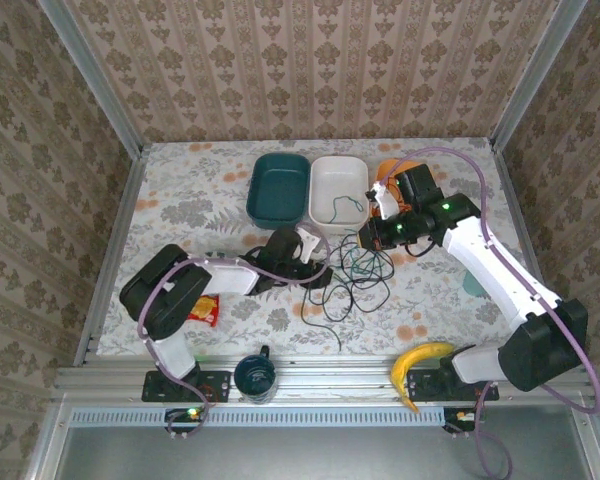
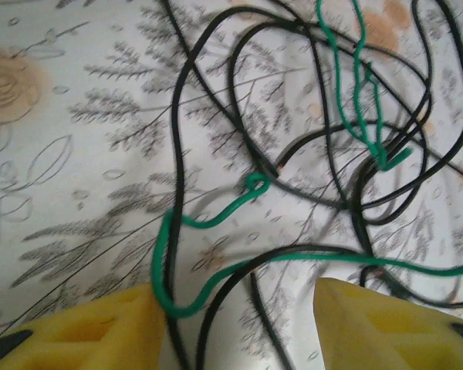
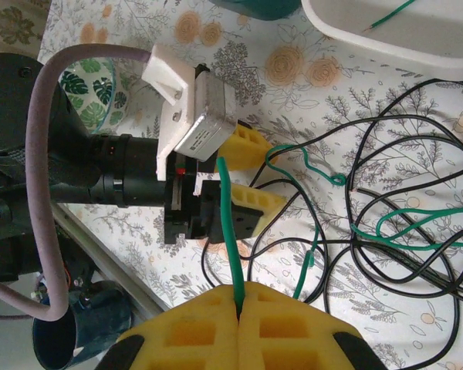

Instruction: Untangle the cables

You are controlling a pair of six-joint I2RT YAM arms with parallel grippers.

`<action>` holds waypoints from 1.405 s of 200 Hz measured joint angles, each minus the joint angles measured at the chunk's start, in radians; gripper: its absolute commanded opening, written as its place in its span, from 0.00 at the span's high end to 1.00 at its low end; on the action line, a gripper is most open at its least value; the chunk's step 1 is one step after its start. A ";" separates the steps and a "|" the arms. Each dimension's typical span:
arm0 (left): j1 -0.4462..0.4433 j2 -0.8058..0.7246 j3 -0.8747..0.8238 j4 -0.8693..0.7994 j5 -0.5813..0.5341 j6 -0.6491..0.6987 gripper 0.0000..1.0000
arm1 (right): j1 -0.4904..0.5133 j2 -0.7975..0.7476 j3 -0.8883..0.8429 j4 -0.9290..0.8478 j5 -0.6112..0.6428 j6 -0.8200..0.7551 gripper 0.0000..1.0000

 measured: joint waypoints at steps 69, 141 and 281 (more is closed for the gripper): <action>0.012 -0.029 -0.058 -0.016 -0.011 0.003 0.71 | -0.033 -0.001 0.000 0.029 0.000 0.021 0.93; 0.090 -0.003 -0.084 0.134 0.061 -0.068 1.00 | -0.036 -0.021 -0.014 0.055 -0.001 0.031 0.93; 0.208 -0.195 -0.131 0.255 0.162 -0.180 1.00 | -0.092 -0.022 -0.024 -0.007 0.162 0.027 0.94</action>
